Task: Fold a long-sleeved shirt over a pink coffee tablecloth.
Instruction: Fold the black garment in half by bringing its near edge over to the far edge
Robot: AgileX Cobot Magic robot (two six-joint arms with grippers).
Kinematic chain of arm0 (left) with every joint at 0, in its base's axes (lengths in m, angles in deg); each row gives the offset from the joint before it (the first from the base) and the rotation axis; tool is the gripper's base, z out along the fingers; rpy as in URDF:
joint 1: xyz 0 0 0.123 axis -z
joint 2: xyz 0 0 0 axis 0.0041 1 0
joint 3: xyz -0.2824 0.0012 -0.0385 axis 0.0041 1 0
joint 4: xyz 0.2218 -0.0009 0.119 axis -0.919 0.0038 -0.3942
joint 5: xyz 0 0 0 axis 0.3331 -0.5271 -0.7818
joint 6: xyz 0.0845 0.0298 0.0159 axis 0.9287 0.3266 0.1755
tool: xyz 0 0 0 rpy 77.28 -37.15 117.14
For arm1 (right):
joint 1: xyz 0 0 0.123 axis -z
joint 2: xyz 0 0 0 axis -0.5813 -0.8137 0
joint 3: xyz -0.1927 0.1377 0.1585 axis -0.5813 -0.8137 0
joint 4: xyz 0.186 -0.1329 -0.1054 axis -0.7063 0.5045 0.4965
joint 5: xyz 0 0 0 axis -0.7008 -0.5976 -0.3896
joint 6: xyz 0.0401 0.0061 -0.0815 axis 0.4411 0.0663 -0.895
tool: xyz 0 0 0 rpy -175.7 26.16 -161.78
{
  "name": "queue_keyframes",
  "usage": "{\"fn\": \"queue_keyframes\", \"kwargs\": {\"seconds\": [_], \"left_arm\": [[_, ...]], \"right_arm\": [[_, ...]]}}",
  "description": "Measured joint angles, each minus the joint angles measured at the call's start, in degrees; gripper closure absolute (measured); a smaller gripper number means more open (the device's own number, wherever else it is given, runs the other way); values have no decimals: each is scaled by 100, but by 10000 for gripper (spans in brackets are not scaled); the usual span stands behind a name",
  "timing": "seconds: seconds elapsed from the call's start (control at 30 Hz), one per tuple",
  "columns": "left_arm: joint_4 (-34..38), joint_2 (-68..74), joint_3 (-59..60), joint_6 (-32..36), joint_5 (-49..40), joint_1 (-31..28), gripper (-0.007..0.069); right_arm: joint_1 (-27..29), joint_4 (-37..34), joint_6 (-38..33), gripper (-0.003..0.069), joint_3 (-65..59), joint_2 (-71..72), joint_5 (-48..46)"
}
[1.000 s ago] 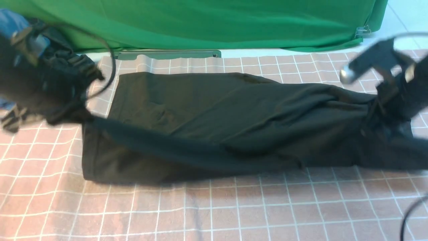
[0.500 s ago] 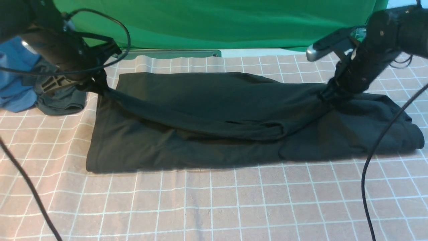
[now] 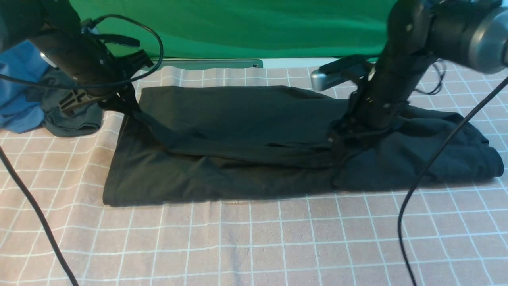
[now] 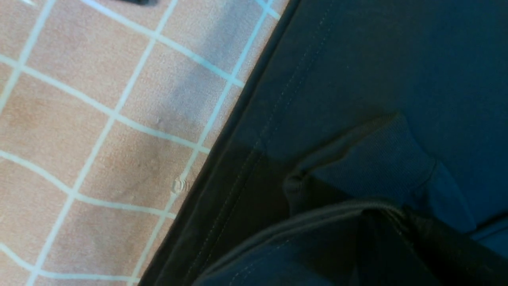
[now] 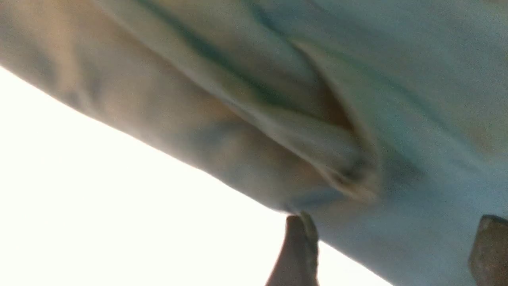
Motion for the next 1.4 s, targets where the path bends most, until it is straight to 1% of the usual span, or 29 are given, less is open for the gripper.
{"fn": "queue_keyframes", "kwargs": {"seconds": [0.17, 0.23, 0.3, 0.33, 0.37, 0.4, 0.43, 0.47, 0.53, 0.57, 0.6, 0.7, 0.8, 0.97, 1.17, 1.4], "left_arm": [[14, 0, 0, 6, -26, 0, 594], [21, 0, 0, 6, -53, 0, 594], [27, 0, 0, 8, -73, 0, 594], [34, 0, 0, 14, -80, 0, 594], [34, 0, 0, 20, -84, 0, 594], [34, 0, 0, 20, -84, 0, 594], [38, 0, 0, 34, -84, 0, 594], [43, 0, 0, 65, -91, 0, 594], [61, 0, -7, 102, -148, 0, 594], [60, 0, -31, 110, -195, 0, 594], [66, 5, -91, 111, -256, 0, 594], [65, 5, -237, 116, -345, 0, 594], [68, 5, -581, 110, -372, 0, 594], [57, 5, -795, 87, -241, -75, 594], [74, 121, -849, -21, 323, -232, 594], [-153, 468, -849, -240, 1019, -259, 594]], "right_arm": [[-68, -6, 164, 88, -5, -140, 229], [-68, 7, 255, 105, -5, -252, 248], [-68, 12, 293, 151, -5, -366, 330], [-68, 12, 308, 182, -5, -409, 362], [-68, 12, 314, 239, -5, -448, 392], [-68, 12, 314, 253, -5, -459, 392], [-68, 13, 279, 399, -5, -474, 420], [-68, 22, 244, 491, 4, -474, 426], [-62, 43, 220, 578, 62, -454, 428], [-55, 50, 211, 599, 93, -437, 423], [-15, 50, 207, 610, 183, -411, 417], [72, 50, 207, 615, 349, -343, 412], [308, 56, 207, 616, 799, -292, 424], [486, 56, 195, 617, 1285, -338, 433], [560, 62, 90, 617, 1994, -812, 516], [577, 79, 98, 617, 2299, -1247, 1122]]}}
